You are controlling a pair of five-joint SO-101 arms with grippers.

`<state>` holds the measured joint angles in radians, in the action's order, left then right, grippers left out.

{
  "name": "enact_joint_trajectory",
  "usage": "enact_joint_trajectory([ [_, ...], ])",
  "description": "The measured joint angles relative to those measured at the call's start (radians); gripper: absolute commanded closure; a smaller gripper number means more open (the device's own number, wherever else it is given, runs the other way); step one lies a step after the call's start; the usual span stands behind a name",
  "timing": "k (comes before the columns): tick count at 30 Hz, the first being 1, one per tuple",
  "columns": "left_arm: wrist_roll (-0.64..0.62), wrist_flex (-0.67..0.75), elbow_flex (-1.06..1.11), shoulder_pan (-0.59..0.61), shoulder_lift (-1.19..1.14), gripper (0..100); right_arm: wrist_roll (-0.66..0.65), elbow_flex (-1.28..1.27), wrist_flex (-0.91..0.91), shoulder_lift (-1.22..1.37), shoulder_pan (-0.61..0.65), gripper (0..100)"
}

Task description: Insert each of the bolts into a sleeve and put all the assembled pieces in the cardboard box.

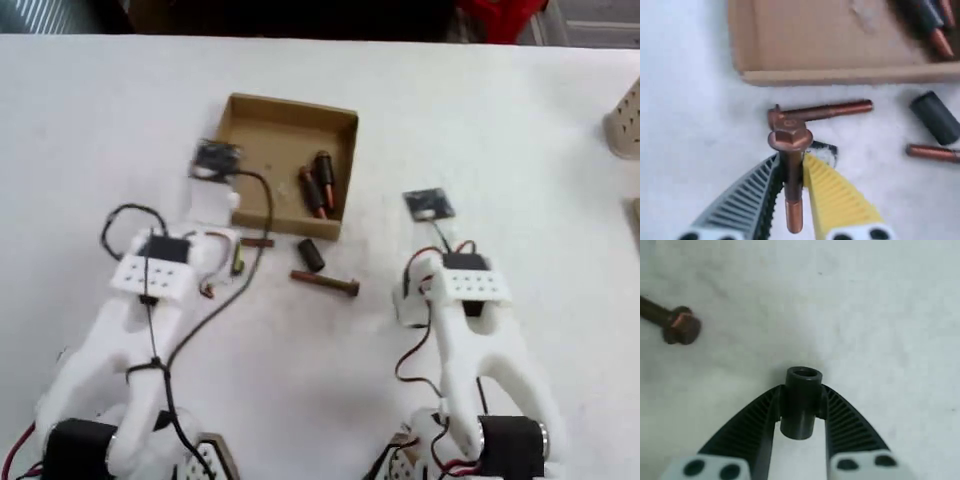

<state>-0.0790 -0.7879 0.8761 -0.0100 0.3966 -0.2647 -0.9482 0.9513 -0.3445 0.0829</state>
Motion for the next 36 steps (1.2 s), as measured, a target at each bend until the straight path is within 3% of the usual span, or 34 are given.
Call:
enact_joint_trajectory([
  [8, -0.074, 0.018, -0.032, 0.164, -0.057, 98, 0.216, 0.000, -0.018, 0.000, 0.328, 98.1],
  [15, -0.077, 0.018, -0.052, 0.187, -0.091, 98, 0.241, -0.002, -0.135, 0.000, 0.505, 98.1],
  [22, -0.083, 0.048, -0.054, 0.218, -0.091, 98, 0.250, -0.002, -0.293, 0.000, 0.560, 98.1],
  [28, -0.155, 0.054, -0.054, 0.256, -0.091, 98, 0.446, -0.002, -0.388, 0.000, 0.563, 98.2],
  [36, -0.166, 0.054, -0.054, 0.264, -0.091, 98, 0.488, -0.127, -0.637, 0.000, 0.582, 98.2],
])
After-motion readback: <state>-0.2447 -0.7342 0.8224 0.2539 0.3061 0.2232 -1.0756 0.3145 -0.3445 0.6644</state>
